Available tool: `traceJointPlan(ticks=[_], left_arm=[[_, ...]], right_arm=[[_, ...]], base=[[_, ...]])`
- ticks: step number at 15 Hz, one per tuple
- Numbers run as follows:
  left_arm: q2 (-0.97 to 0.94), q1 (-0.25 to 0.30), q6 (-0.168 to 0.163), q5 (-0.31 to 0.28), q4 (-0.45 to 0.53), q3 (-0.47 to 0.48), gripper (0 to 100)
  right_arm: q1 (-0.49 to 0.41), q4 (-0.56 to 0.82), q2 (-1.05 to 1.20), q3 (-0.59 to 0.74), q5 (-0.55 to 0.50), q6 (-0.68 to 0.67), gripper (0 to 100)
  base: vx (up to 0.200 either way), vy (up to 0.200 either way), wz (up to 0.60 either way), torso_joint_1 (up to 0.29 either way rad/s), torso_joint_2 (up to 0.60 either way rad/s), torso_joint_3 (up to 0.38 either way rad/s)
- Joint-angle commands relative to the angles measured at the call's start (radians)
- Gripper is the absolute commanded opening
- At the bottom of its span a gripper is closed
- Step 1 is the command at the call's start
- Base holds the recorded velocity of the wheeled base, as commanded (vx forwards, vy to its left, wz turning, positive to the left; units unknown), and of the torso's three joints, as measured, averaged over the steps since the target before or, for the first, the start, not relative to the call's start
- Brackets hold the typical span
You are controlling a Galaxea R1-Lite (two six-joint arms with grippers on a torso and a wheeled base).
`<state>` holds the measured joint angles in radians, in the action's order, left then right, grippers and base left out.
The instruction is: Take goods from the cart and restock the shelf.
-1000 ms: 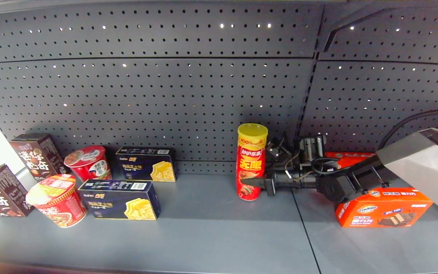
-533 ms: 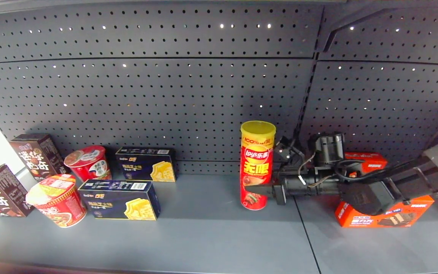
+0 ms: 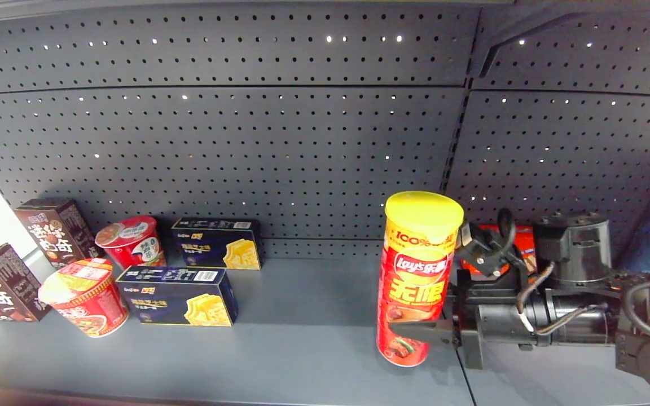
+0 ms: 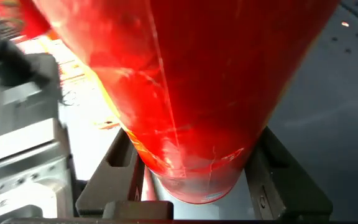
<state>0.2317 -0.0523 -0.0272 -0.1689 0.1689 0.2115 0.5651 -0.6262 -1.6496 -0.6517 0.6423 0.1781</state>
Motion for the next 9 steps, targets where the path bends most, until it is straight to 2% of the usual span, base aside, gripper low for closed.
traceJointPlan(ticks=[1,5,9], left_arm=[[-0.006,-0.001,0.000,0.000,0.000,-0.009,0],[-0.006,-0.001,0.000,0.002,0.000,-0.006,0],[-0.006,-0.001,0.000,0.002,0.000,-0.006,0]], right_arm=[[0.022,-0.072,0.056,0.089,-0.001,-0.002,0],[0.022,-0.148,0.050,0.205,-0.012,-0.003,0],[0.016,-0.150,-0.001,0.205,-0.012,-0.002,0]], base=[[0.000,0.000,0.00,0.000,0.00,0.000],[0.000,0.000,0.00,0.000,0.00,0.000],[0.000,0.000,0.00,0.000,0.00,0.000]])
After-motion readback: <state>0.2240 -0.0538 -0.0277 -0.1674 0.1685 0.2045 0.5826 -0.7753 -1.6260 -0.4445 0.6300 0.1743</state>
